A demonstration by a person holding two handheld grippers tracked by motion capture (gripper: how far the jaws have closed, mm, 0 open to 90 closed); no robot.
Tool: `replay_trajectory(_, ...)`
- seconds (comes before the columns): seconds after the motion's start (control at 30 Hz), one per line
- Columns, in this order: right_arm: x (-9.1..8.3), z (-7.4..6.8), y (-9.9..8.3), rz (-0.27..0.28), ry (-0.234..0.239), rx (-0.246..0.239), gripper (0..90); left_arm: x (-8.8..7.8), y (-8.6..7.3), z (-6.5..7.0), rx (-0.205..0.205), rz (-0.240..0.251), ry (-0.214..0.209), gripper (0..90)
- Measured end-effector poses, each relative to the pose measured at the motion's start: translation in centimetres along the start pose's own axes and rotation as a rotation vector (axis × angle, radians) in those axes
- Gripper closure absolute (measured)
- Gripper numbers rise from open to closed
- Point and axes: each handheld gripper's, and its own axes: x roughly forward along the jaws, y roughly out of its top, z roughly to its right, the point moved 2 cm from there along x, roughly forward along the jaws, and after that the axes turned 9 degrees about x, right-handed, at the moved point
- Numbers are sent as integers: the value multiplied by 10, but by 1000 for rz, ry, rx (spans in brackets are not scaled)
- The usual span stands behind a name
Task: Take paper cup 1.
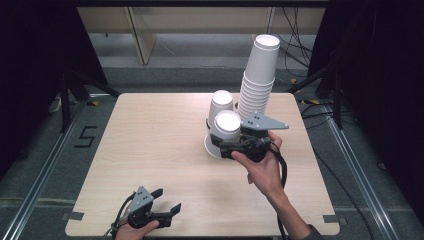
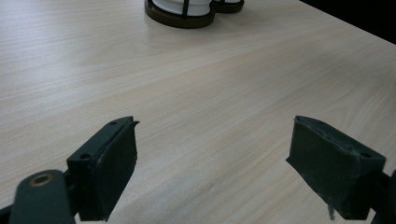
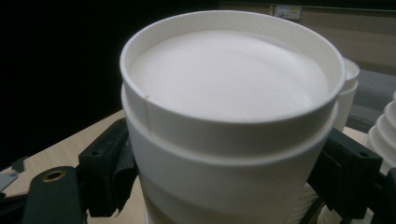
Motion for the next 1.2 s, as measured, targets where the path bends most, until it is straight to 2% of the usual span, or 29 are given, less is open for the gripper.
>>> replay_trajectory(0.1,4,-2,-12,-16,21,-4,190,-1,1,0,-1,-5,3,146)
replay_trajectory(0.13,5,-3,-17,-32,31,11,189,0,1,1,-2,8,-3,146)
replay_trajectory(0.17,9,-3,-25,-53,32,-5,189,0,1,1,-2,8,-2,146)
replay_trajectory(0.2,9,-3,-25,-53,32,-5,189,-1,1,1,4,5,-3,146)
replay_trajectory(0.23,13,-3,-33,-79,47,13,189,0,1,1,0,21,-12,146)
replay_trajectory(0.43,25,-2,-54,-113,84,28,189,-1,2,1,-4,22,-2,146)
replay_trajectory(0.5,26,-2,-56,-112,94,19,189,-1,2,1,-4,23,-2,146)
replay_trajectory(0.53,27,-3,-59,-123,96,31,189,-1,2,1,0,18,-3,146)
replay_trajectory(0.6,29,-5,-64,-139,99,24,189,-1,2,1,1,15,-3,146)
replay_trajectory(0.77,32,-7,-70,-143,119,7,189,-1,2,1,-3,20,-1,146)
replay_trajectory(0.8,31,-8,-71,-146,109,17,189,-1,2,1,-5,24,-2,146)
replay_trajectory(0.83,31,-10,-73,-159,116,29,189,-1,2,0,-4,24,0,146)
replay_trajectory(0.87,32,-10,-74,-156,123,10,189,-1,2,1,-4,24,-1,146)
replay_trajectory(0.9,33,-12,-77,-161,138,30,189,-1,2,1,-4,22,-3,146)
replay_trajectory(0.93,33,-12,-77,-161,138,30,189,-1,2,1,-3,23,-4,146)
replay_trajectory(0.97,34,-12,-78,-162,140,12,189,-1,2,1,0,20,-4,146)
replay_trajectory(1.1,36,-14,-86,-180,152,13,189,-1,2,1,-4,25,-4,146)
replay_trajectory(1.13,37,-14,-87,-184,155,0,189,-1,2,1,-4,25,-4,146)
replay_trajectory(1.17,37,-15,-90,-192,146,12,189,-1,2,1,-2,24,-4,146)
replay_trajectory(1.2,38,-16,-92,-194,162,17,189,-1,2,1,-3,27,-4,146)
